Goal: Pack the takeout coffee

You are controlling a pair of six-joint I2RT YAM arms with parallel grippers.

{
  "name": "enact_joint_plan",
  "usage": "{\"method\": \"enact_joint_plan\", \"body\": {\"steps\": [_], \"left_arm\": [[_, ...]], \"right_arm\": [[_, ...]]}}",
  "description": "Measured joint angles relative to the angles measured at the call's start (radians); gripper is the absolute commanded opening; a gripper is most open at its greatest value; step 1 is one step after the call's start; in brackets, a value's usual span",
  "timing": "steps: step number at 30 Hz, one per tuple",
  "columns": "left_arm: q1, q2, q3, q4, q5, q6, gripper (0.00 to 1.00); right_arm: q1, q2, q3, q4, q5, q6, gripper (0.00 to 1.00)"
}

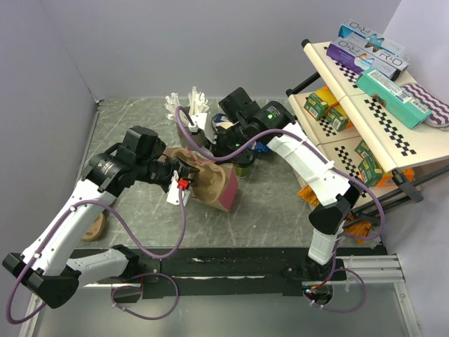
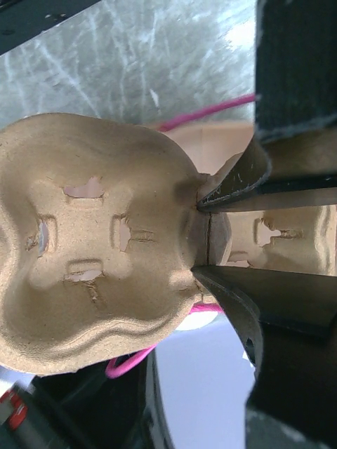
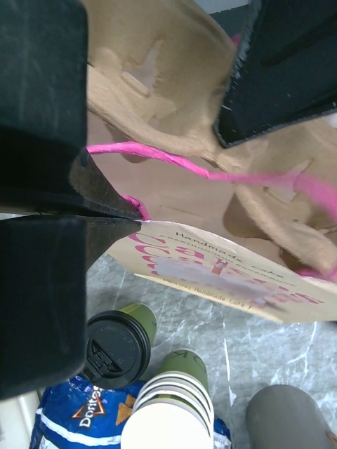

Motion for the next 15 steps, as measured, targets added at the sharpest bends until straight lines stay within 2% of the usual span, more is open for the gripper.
{"method": "enact_joint_plan", "body": {"steps": [15], "left_arm": [[-0.028,0.022,0.021,-0.056,-0.121,0.008,0.01]], "right_arm": [[0.000,0.000,-0.002,0.014,-0.001,-0.019,0.00]]}}
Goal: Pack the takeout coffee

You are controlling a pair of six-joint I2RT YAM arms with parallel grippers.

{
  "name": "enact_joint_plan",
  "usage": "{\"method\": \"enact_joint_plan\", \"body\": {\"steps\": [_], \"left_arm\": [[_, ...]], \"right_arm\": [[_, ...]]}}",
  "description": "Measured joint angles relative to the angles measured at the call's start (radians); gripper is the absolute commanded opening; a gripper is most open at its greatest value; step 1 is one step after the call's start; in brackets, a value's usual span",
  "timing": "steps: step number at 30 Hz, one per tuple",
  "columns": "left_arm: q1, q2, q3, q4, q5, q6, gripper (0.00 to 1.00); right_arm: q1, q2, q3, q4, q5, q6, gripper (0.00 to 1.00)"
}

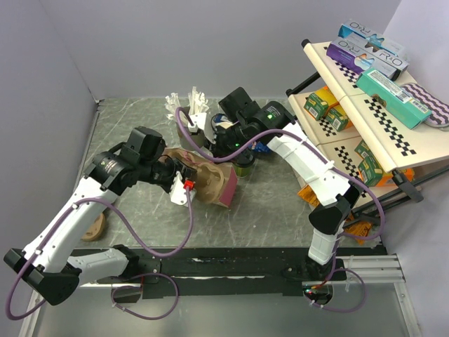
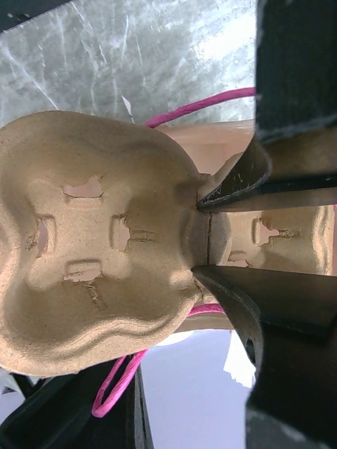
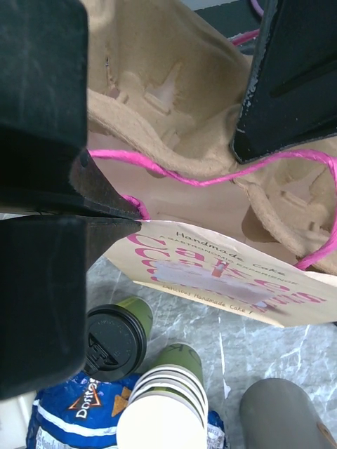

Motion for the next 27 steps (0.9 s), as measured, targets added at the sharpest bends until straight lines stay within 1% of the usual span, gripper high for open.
{"method": "enact_joint_plan", "body": {"steps": [13,22,27], "left_arm": [[-0.052,0.040,0.000,0.014,-0.140,-0.042,0.01],[-0.101,0.066,0.000,0.013,-0.197,-0.042,0.01],[-0.124,0.080,0.000,0.017,-0.254,-0.066,0.01]], "right_arm": [[0.000,0.000,0.000,0.000,-0.025,-0.002,0.00],[-0.010,0.006,0.041,0.000,-0.054,0.056,0.00],[-0.012,0.006,0.041,0.000,-0.068,0.068,0.00]]}}
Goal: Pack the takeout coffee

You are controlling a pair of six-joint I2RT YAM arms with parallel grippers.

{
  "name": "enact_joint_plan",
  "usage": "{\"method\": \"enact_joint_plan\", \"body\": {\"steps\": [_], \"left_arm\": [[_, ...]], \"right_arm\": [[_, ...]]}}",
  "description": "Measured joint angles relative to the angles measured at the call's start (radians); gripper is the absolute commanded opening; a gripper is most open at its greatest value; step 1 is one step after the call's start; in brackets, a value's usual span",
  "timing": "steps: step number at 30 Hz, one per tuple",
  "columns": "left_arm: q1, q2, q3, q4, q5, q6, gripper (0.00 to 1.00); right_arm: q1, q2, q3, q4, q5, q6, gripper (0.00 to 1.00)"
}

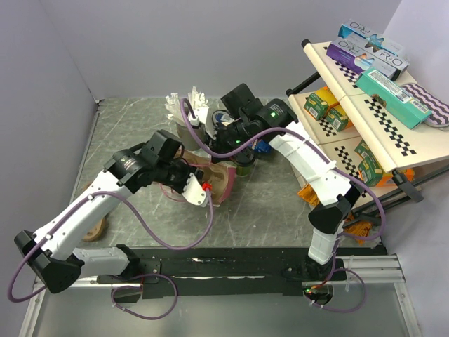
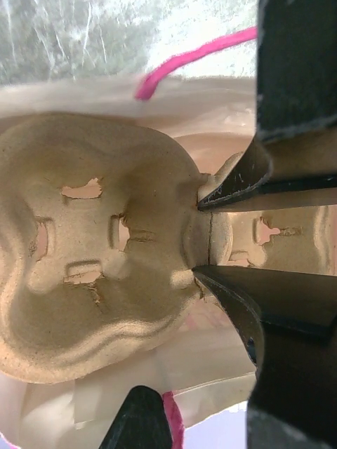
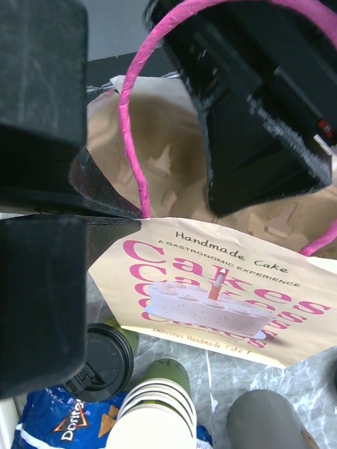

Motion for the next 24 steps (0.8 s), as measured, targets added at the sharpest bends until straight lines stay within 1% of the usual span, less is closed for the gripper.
{"method": "enact_joint_plan", "body": {"steps": [7,15,24], "left_arm": [[-0.018,0.004,-0.005,0.035,-0.057,-0.053,0.01],[-0.026,-0.032,-0.106,0.134,-0.125,-0.080,0.01],[-0.051,0.083,-0.093,0.153,-0.172,-0.110,0.01]], "right_arm": [[-0.007,0.002,0.000,0.000,-0.009,0.001,0.00],[-0.011,0.004,0.000,0.000,-0.022,0.000,0.00],[-0.013,0.007,0.000,-0.003,-0.033,0.000,0.00]]}}
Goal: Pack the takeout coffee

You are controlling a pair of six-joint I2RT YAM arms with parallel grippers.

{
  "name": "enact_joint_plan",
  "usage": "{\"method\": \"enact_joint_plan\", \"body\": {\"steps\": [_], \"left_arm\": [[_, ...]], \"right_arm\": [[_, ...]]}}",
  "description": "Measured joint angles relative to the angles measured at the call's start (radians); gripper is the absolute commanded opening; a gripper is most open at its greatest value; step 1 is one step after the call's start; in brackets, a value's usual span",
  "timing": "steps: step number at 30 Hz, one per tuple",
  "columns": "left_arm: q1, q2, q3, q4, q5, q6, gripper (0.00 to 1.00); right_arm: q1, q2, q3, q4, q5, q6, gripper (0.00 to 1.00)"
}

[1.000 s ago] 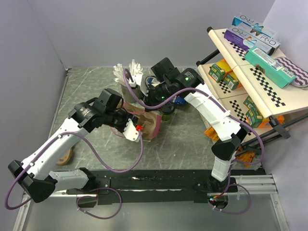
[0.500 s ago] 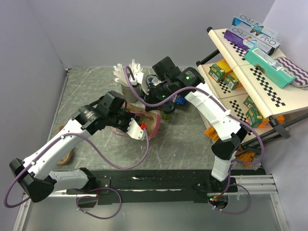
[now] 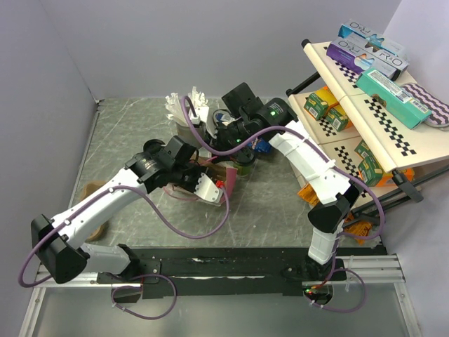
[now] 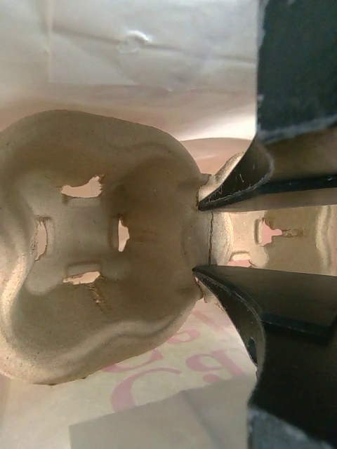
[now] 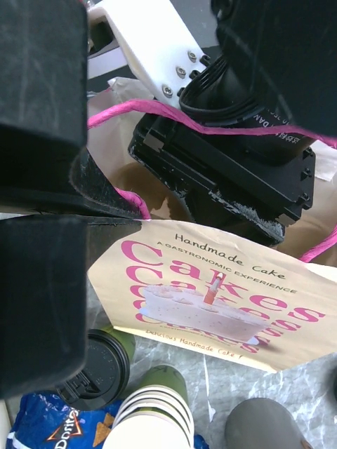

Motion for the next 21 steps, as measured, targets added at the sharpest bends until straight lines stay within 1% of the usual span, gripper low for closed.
{"method": "enact_joint_plan", "body": {"steps": [11,21], "left_arm": [[-0.012,-0.013,-0.038,0.047,0.005,-0.002,0.01],[-0.013,0.005,-0.060,0.066,0.005,-0.046,0.01]], "right_arm": [[-0.007,0.000,-0.001,-0.002,-0.046,-0.016,0.00],[-0.021,0.000,-0.007,-0.023,-0.095,-0.066,0.00]]}}
